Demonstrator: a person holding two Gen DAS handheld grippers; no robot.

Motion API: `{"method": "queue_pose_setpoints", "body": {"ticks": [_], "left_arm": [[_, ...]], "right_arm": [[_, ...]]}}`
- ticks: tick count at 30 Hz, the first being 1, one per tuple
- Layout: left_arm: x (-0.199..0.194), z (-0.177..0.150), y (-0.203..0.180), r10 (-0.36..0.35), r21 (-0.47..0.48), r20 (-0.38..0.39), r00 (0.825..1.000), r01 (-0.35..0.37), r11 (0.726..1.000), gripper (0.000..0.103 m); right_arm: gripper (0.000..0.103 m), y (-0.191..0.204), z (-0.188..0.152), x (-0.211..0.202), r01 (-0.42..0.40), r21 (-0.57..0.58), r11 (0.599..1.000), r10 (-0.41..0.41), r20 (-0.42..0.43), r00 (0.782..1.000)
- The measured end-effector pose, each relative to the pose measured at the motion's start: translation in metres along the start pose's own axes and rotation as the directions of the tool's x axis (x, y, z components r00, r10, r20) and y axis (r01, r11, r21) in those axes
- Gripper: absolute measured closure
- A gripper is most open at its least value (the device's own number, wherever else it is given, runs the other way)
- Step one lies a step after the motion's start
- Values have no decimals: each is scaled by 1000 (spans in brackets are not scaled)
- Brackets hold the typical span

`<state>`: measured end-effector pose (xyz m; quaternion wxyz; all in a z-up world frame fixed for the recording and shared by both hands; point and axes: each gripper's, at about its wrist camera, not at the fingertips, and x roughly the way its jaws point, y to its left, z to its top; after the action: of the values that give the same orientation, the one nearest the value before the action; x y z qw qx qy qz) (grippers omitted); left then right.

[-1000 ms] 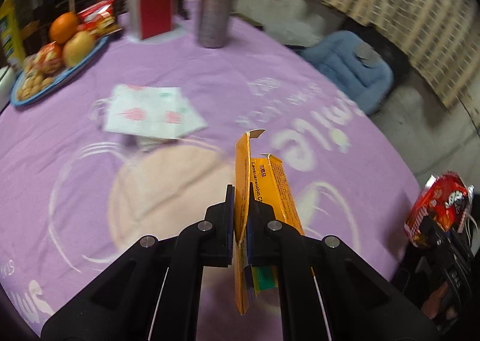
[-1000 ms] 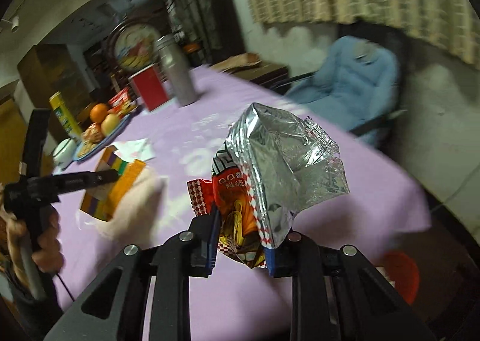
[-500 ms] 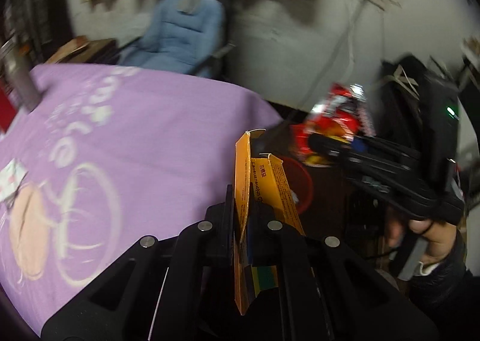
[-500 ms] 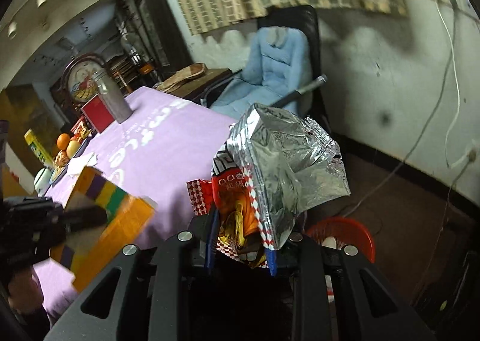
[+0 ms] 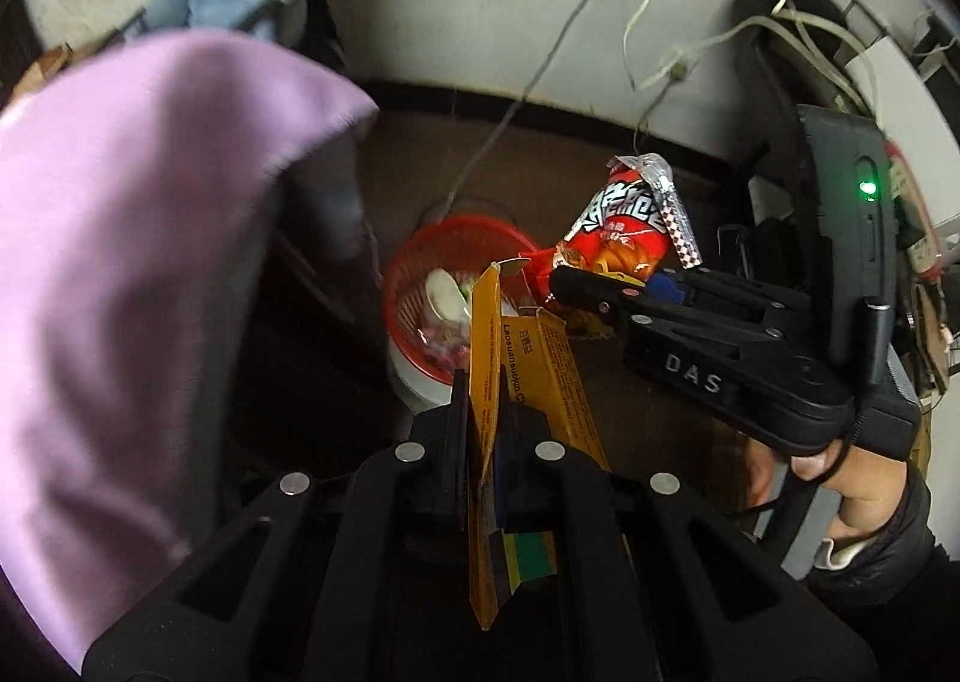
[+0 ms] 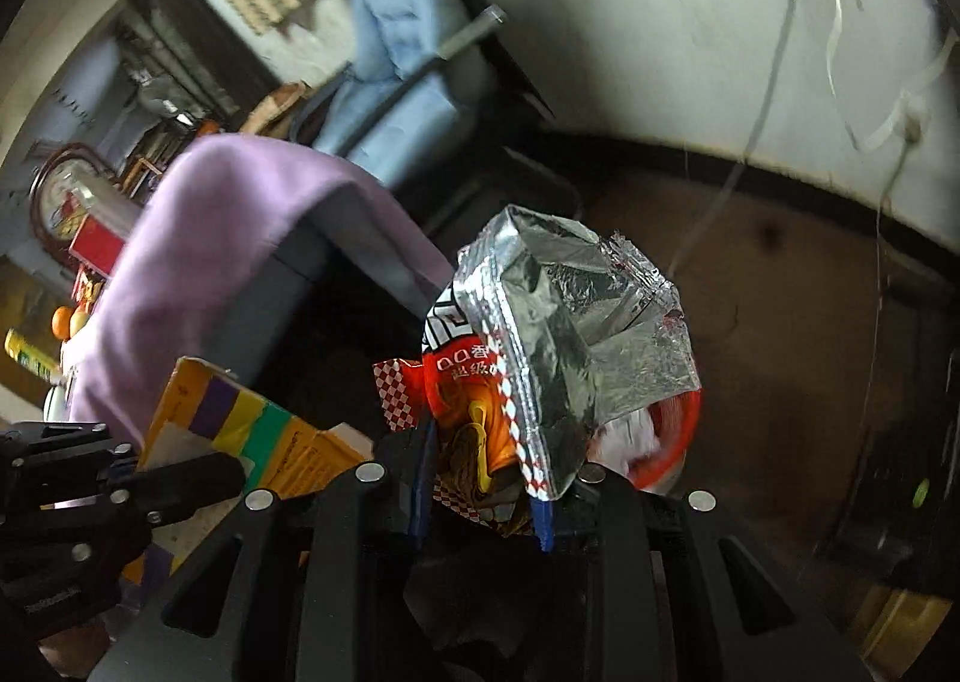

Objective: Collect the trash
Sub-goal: 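Carry the foil bag and orange box over the red wastebasket, then open both tools to drop the foil bag and box into the wastebasket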

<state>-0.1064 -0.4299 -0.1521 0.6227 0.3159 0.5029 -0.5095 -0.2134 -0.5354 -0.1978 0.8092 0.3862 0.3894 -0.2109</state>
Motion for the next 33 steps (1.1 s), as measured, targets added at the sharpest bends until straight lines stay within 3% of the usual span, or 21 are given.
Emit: {"method": "queue_pose_setpoints", "body": {"ticks": [5,12,17,23,25,26,27,30,33], "left_arm": [[58,14,-5,-3,13,-92,996,4,1000,96],[131,40,13,-32,-47,-190,981,23,999,96],[175,49,22,15,-62,-221,975,-29,998,95],[203,45,35,40,-107,-282,958,-73,992,95],[209,45,40,27,-141,-276,961,-68,988,91],[210,45,43,16,-169,-268,963,-63,984,90],[211,48,43,12,-176,-266,964,-61,983,82],[208,52,41,1,-175,-244,970,-45,984,43],[196,53,42,11,-162,-208,978,-45,986,38]], "right_arm": [[77,-38,-5,29,15,88,996,-10,-60,998],[78,-72,-1,85,26,160,987,-3,-142,990],[79,-93,8,134,53,196,979,-10,-211,978],[72,-104,21,173,65,238,969,0,-263,965],[46,-111,22,181,45,294,955,37,-267,963],[39,-115,23,185,33,328,944,59,-267,962],[35,-118,23,187,27,358,933,73,-263,962],[32,-121,22,188,12,413,911,102,-253,962],[31,-125,23,180,14,414,910,94,-240,966]]}}
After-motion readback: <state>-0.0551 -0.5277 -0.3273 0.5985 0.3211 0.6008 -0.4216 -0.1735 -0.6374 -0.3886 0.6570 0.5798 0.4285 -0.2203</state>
